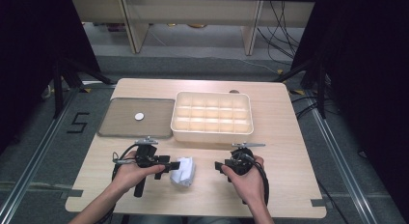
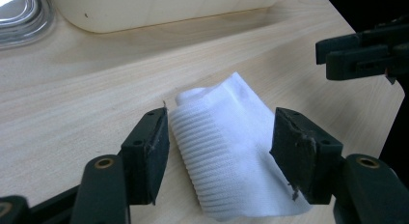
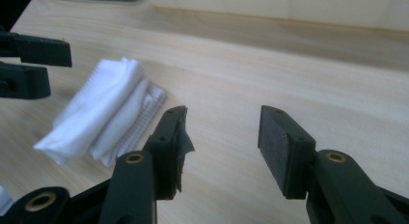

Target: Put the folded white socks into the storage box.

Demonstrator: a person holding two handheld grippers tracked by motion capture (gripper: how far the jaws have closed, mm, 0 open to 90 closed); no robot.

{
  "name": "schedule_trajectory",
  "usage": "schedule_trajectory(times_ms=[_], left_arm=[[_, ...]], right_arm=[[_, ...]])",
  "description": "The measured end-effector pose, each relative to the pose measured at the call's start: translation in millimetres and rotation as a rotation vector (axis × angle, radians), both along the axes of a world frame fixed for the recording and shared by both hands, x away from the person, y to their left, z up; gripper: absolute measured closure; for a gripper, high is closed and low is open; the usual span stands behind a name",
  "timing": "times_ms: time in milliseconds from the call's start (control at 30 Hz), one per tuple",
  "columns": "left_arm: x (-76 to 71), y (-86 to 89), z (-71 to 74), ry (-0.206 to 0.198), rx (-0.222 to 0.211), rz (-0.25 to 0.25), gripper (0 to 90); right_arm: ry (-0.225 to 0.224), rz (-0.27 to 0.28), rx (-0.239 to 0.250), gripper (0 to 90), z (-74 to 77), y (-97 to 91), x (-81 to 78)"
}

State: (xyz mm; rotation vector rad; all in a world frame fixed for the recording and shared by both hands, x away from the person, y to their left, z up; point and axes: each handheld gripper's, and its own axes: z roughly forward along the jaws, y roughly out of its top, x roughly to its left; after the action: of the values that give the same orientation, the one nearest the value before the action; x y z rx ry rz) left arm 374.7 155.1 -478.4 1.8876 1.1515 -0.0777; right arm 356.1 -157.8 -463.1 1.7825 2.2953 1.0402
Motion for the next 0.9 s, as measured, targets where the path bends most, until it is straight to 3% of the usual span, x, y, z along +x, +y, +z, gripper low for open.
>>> schedule_trajectory(times_ms=[167, 200, 233, 433, 467, 533, 567, 600, 667, 700, 767, 800, 833, 900], left_arm=[[2.5, -2.9, -1.7, 0.020, -0.016, 0.010, 36.7], [3.1, -3.8, -1.9, 0.026, -0.015, 0.007, 36.6], [3.4, -4.4, -1.8, 0.027, -0.010, 0.003, 36.4], [5.3, -7.5, -0.1, 0.057, 0.005, 0.007, 36.4], [5.2, -7.4, 0.3, 0.060, 0.012, 0.008, 36.4], [5.2, -7.1, -0.1, 0.061, 0.027, 0.013, 36.2], [5.2, -7.0, -0.6, 0.061, 0.035, 0.013, 36.1], [4.5, -7.8, -1.7, 0.058, 0.052, 0.019, 35.9], [3.2, -8.9, -1.9, 0.057, 0.079, 0.016, 35.8], [2.8, -9.2, -1.1, 0.067, 0.083, 0.005, 35.8], [2.6, -10.9, 0.1, 0.077, 0.102, -0.008, 35.3], [2.7, -12.6, 0.2, 0.082, 0.109, -0.011, 35.2], [3.8, -14.2, -0.1, 0.085, 0.121, -0.022, 35.1], [6.2, -18.1, 0.4, 0.101, 0.145, -0.022, 35.0]], right_arm=[[0.017, 0.006, 0.016, 52.9, -7.2, -7.3, -7.8], [0.025, 0.007, 0.000, 52.8, -7.7, -8.3, -8.8], [0.040, -0.013, 0.003, 52.6, -7.6, -7.2, -10.5], [0.031, -0.001, 0.016, 52.1, -10.2, -17.5, -11.4], [0.043, -0.021, 0.008, 52.1, -9.6, -17.3, -11.6], [0.035, -0.011, 0.015, 51.8, -9.4, -22.0, -11.9], [0.011, 0.002, 0.005, 51.6, -10.9, -24.4, -12.2], [0.024, -0.014, -0.011, 51.0, -9.7, -23.8, -12.8], [0.023, 0.028, -0.039, 49.5, -9.8, -25.9, -13.3], [0.044, 0.006, -0.027, 49.5, -7.6, -24.0, -14.1], [-0.001, 0.020, -0.026, 49.3, -7.3, -25.7, -14.5], [0.007, 0.020, -0.023, 49.3, -6.7, -25.3, -14.4], [0.019, 0.031, -0.052, 49.2, -6.4, -26.3, -13.8], [0.023, 0.024, -0.030, 49.2, -4.3, -24.5, -15.7]])
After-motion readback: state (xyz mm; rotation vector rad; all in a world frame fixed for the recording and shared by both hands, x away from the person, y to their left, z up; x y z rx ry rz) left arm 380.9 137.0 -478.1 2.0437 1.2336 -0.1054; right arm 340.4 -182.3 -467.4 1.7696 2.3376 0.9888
